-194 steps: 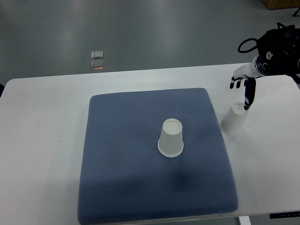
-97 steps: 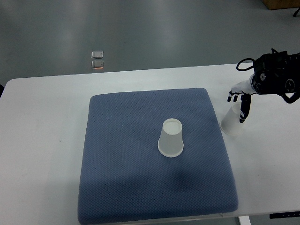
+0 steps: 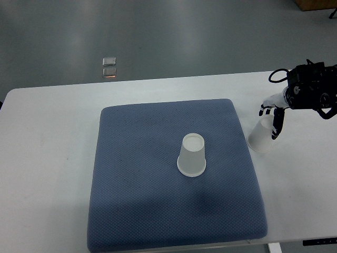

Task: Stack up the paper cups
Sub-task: 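Lower the right hand and close its fingers around the white cup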

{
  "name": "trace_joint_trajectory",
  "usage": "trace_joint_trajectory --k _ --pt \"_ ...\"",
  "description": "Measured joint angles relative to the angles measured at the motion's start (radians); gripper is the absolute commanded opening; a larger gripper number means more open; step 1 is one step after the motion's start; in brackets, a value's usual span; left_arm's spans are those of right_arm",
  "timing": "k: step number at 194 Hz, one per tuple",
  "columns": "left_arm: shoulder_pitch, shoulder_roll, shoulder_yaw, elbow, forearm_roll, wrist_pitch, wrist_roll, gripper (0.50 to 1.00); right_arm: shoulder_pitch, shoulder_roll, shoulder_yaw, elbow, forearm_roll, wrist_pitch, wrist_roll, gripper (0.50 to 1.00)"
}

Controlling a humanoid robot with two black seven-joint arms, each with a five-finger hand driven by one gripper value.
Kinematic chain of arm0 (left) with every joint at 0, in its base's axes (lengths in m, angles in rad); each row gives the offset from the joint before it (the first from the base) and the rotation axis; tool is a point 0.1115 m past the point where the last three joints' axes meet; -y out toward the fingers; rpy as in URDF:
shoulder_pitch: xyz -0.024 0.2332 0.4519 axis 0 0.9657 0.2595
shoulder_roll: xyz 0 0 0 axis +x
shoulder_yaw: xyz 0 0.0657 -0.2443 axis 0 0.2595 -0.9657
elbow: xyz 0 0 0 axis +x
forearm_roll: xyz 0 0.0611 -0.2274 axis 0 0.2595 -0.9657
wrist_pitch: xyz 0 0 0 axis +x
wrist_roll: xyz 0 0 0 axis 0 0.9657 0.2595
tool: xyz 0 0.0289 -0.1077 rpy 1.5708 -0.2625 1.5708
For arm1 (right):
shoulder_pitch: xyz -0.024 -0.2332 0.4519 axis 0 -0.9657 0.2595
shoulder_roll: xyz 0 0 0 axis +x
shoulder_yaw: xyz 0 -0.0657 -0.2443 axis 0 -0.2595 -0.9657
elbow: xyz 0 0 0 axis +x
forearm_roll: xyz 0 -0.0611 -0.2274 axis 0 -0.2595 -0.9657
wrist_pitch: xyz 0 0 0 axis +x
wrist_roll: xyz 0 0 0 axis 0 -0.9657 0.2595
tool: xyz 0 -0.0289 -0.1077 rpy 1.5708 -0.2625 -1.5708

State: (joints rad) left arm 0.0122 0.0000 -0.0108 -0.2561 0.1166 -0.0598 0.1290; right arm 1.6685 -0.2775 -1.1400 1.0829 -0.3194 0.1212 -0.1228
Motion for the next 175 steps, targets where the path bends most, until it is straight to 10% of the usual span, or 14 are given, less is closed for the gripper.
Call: trace_joint_trajectory --k 65,175 --pt "0.000 0.000 0.000 0.000 0.000 0.000 0.000 1.000 0.001 0.000 0.023 0.003 0.003 0.002 0.000 0.897" --pt "0.001 0.000 0.000 0.000 0.000 0.000 0.000 1.000 -0.018 -0.003 0.023 0.011 -0.001 -0.007 0.005 0.652"
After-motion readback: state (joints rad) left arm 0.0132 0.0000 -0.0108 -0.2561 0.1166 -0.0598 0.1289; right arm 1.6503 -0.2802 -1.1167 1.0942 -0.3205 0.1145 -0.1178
